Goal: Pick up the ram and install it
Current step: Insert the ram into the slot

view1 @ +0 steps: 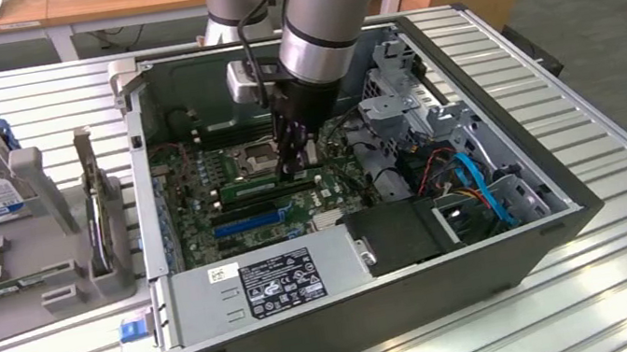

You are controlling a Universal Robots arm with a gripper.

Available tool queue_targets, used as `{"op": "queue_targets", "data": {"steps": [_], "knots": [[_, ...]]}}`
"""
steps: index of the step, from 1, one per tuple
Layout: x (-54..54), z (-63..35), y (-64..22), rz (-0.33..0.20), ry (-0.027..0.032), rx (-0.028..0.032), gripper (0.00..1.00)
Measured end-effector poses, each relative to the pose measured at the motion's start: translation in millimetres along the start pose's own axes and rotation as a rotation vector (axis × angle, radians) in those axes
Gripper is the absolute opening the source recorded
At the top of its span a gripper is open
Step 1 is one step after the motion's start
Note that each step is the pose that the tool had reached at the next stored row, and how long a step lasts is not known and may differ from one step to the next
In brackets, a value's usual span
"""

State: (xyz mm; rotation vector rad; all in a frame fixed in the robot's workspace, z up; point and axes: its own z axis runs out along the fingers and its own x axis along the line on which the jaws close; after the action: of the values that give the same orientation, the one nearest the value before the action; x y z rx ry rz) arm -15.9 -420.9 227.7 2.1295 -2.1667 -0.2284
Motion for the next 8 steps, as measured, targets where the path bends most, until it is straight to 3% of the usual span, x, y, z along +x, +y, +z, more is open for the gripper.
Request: {"op": "queue_targets", "data": {"steps": [8], "knots": [[0.1, 0.7, -0.1, 0.000, 0.0001, -0.0001, 0.11]]}}
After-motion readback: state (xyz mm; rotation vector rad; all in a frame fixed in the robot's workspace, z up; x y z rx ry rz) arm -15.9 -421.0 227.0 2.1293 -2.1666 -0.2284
